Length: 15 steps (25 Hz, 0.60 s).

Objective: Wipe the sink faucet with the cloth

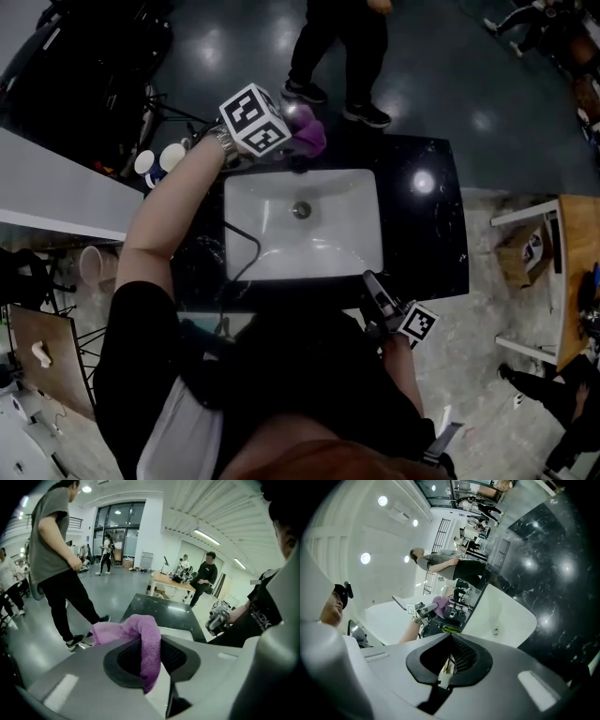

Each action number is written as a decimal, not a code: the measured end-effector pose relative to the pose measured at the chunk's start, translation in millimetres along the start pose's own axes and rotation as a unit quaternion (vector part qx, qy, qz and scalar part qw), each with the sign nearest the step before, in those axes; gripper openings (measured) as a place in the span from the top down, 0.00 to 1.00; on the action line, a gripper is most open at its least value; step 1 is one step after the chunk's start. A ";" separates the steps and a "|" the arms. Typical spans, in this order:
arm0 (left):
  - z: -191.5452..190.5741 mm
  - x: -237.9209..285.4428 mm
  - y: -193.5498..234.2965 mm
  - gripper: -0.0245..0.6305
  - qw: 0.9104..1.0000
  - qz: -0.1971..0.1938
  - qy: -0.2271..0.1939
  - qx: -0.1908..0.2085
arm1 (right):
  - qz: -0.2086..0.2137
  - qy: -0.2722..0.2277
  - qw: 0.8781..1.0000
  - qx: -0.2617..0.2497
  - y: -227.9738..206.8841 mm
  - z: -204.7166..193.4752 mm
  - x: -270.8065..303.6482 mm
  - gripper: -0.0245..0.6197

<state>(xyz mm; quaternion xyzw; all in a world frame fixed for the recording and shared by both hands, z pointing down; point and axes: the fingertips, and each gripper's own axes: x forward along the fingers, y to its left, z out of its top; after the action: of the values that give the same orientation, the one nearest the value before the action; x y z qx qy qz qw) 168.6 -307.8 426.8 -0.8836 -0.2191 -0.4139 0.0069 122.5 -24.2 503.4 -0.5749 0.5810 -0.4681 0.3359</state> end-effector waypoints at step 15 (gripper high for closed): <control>-60.1 20.7 -13.5 0.84 0.995 0.032 -0.041 -0.087 | 0.004 -0.004 1.000 0.011 -4.3 11.4 -0.6 0.95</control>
<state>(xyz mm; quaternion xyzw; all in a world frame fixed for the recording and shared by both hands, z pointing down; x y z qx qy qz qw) 131.1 -299.4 479.2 -0.9035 -0.1542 -0.3944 -0.0658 134.7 -25.0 503.5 -0.5703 0.5769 -0.4709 0.3467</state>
